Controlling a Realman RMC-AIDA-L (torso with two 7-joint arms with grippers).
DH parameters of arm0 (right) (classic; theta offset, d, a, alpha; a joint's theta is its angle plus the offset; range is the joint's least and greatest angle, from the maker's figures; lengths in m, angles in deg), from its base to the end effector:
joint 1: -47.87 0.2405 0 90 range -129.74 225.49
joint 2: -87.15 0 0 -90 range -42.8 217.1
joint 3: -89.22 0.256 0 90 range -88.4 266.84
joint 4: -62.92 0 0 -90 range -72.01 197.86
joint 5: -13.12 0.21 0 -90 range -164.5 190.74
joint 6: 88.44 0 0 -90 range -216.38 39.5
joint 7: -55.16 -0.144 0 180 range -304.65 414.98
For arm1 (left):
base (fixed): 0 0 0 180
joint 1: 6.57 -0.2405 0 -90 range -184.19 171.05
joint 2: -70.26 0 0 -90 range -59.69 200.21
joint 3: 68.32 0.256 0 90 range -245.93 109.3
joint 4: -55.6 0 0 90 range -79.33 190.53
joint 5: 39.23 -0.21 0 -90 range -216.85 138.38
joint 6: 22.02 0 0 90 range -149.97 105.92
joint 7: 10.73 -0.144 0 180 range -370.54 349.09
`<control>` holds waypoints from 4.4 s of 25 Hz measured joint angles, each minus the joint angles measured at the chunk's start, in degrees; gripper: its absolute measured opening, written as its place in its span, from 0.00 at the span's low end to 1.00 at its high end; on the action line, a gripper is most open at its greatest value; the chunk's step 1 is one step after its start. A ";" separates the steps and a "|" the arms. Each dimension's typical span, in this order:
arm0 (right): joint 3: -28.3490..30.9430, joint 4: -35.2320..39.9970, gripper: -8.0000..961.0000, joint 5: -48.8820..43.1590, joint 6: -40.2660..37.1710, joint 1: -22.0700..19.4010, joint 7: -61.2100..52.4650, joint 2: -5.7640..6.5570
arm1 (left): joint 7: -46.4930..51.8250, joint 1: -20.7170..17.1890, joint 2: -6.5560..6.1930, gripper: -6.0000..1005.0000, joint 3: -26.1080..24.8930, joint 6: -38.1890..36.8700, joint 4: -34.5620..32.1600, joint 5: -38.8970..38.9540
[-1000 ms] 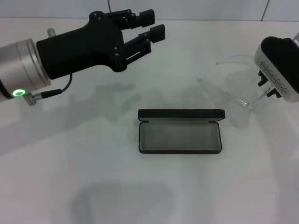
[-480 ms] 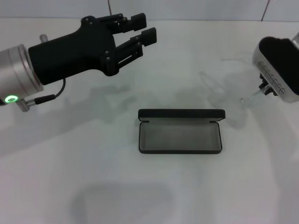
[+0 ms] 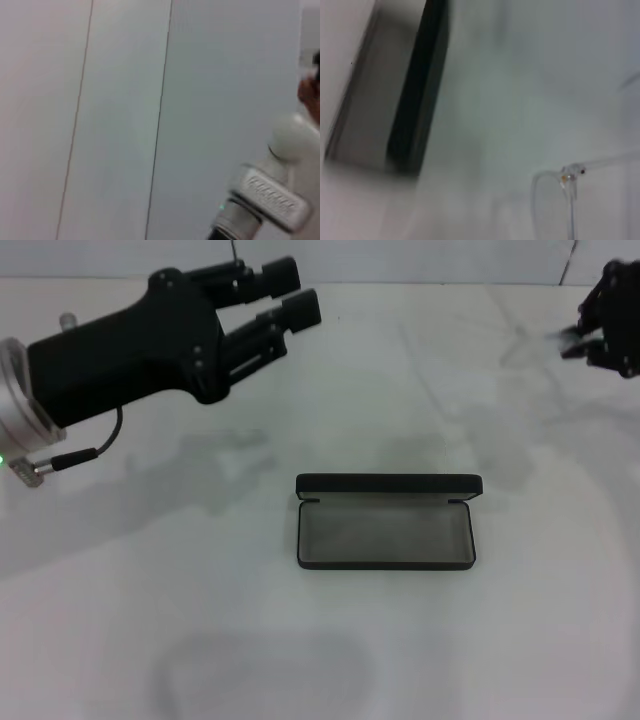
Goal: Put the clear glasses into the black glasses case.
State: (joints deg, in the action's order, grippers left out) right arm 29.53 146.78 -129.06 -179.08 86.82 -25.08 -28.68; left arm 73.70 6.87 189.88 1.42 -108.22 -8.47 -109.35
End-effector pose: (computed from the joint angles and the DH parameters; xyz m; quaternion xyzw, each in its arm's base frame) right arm 0.1476 0.3931 0.0900 -0.9435 -0.2014 -0.1567 0.2114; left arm -0.1774 0.3015 0.0439 -0.8786 -0.1053 -0.4408 0.1504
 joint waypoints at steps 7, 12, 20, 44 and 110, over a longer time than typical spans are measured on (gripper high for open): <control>0.51 3.66 0.11 38.37 -3.58 -16.35 0.05 -0.37 | 4.39 0.11 -0.12 0.36 -0.03 -5.45 -0.42 8.01; -6.09 -9.35 0.12 60.76 -4.35 -23.42 9.90 -0.12 | 5.73 1.64 -0.06 0.30 0.46 -6.95 -0.40 8.75; -13.71 -24.73 0.12 64.63 -4.18 -15.48 12.89 -0.19 | 4.23 5.25 0.08 0.20 3.99 -7.07 0.02 10.25; -15.45 -35.66 0.12 64.78 -8.09 -6.97 11.75 0.07 | 0.48 4.81 -0.06 0.19 6.62 -2.18 1.99 5.68; -11.76 -39.99 0.12 71.95 -28.17 -9.61 32.33 0.03 | -4.38 9.13 -0.05 0.19 -4.99 -6.81 17.23 10.58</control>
State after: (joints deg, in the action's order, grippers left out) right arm 17.77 106.79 -57.11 -207.25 77.20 7.25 -28.65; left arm 69.32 16.00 189.82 -3.57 -115.02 8.76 -98.77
